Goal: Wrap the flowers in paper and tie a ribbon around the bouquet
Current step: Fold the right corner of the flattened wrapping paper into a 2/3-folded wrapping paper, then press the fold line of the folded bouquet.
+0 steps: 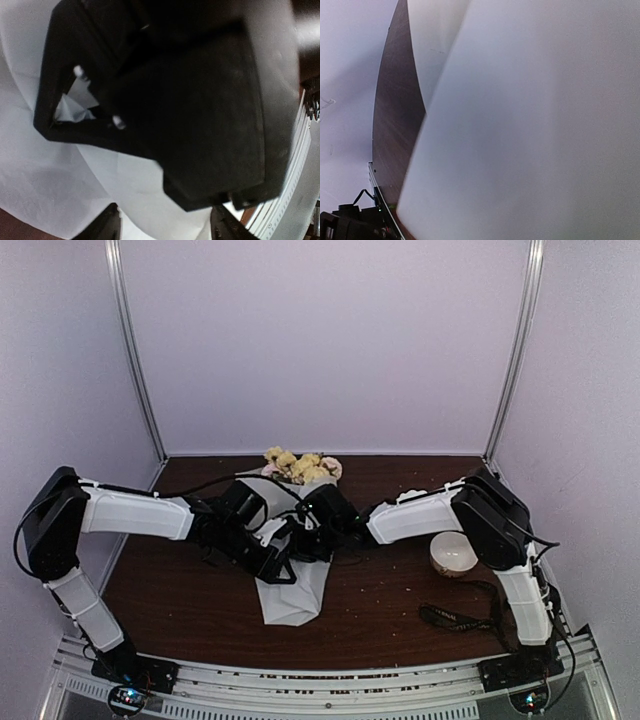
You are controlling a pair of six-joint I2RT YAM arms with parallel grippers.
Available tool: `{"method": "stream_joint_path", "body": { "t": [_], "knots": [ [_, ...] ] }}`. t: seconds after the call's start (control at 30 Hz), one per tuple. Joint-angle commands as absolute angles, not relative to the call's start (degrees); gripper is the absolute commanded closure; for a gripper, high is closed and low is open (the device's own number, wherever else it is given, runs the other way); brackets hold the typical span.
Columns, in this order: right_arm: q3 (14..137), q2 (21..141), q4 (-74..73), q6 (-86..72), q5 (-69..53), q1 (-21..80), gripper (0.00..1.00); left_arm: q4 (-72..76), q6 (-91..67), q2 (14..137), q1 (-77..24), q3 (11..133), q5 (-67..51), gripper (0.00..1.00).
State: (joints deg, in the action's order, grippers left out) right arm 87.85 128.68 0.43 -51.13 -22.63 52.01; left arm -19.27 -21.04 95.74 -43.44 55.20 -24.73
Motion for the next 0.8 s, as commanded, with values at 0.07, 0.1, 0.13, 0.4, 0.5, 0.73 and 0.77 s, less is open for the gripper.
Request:
{"method": "stream_joint_path", "body": {
  "t": [0.07,0.1,0.13,0.4,0.5,0.73,0.77],
  "knots": [
    [88.68,124.04,0.0,-48.64,-19.37,52.17,1.0,-19.16,-21.93,95.44,-42.65,56.52,-24.27,0.75],
    [88.79,123.83,0.0,-48.28,-19.34,52.11,1.0,-18.83,-22.11,95.16,-42.51,56.19,-24.26,0.86],
    [89.04,123.76,-0.16,-47.73,-19.41,52.06,1.0,-18.55,-22.3,94.94,-42.35,55.82,-24.38,0.98],
    [90.8,120.04,-1.37,-40.3,-23.17,50.23,0.73,-14.24,-27.93,93.62,-35.75,48.88,-24.46,1.0],
    [88.65,117.38,0.75,-39.37,-25.31,48.01,0.66,-10.81,-30.6,93.77,-32.49,45.03,-26.02,1.0],
    [83.69,111.54,-4.19,-30.97,-22.52,45.95,0.62,-3.1,-34.41,94.38,-27.78,38.86,-30.1,1.0],
    [82.68,111.12,-5.08,-30.71,-21.38,45.7,0.61,-3.0,-34.29,94.39,-27.62,38.76,-30.21,1.0]
  ]
}}
